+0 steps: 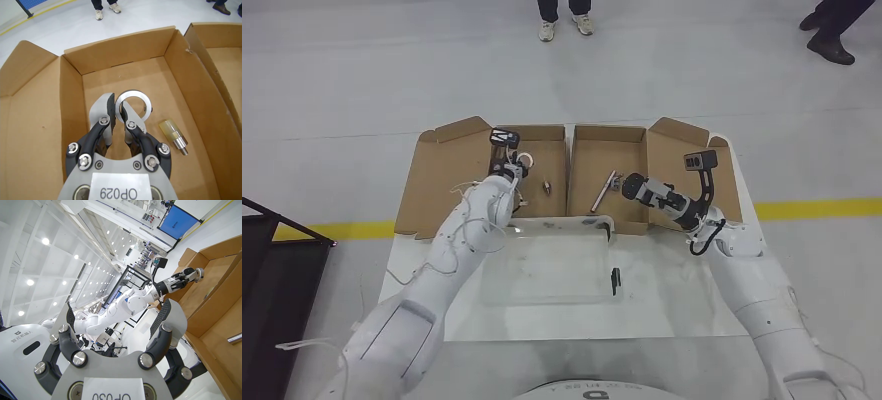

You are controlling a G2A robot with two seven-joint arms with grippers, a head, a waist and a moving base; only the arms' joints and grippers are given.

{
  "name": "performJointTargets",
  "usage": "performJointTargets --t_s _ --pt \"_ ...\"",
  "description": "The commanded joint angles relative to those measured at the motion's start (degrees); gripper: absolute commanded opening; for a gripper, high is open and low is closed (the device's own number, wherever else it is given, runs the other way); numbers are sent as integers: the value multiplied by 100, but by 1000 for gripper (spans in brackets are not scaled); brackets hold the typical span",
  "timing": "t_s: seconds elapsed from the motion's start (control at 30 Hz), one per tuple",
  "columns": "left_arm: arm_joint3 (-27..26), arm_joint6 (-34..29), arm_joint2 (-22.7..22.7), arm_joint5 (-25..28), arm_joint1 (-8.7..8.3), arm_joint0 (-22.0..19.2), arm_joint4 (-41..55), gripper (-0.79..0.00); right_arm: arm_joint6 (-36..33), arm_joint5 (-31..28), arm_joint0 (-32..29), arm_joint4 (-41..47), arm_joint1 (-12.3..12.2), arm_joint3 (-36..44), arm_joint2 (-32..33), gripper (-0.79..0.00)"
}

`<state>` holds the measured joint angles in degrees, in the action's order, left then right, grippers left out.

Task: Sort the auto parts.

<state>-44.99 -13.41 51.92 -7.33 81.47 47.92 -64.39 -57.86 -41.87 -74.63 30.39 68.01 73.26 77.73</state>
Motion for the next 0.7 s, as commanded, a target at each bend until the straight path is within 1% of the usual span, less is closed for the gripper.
performJointTargets --t_s 0.0,0.07,0.13,0.17,0.2,0.27,0.37,0.5,0.67 --pt "9 10 9 8 12 -6 -6 -511 0 0 0 0 0 0 0 0" --pt "7 11 27 15 20 -4 -4 -440 0 0 0 0 0 0 0 0" --pt "-1 6 41 32 25 2 -16 -413 0 0 0 0 0 0 0 0" --pt "-14 19 46 44 27 8 -29 -348 0 0 0 0 0 0 0 0" --pt "-23 31 52 55 29 18 -39 -302 0 0 0 0 0 0 0 0" --pt "-56 47 66 80 31 38 -58 -265 0 0 0 0 0 0 0 0" --pt "-149 80 122 160 27 92 -22 -249 0 0 0 0 0 0 0 0" --pt "-380 90 293 385 -8 208 161 -249 0 0 0 0 0 0 0 0" --pt "-950 -13 814 929 -152 531 669 -249 0 0 0 0 0 0 0 0"
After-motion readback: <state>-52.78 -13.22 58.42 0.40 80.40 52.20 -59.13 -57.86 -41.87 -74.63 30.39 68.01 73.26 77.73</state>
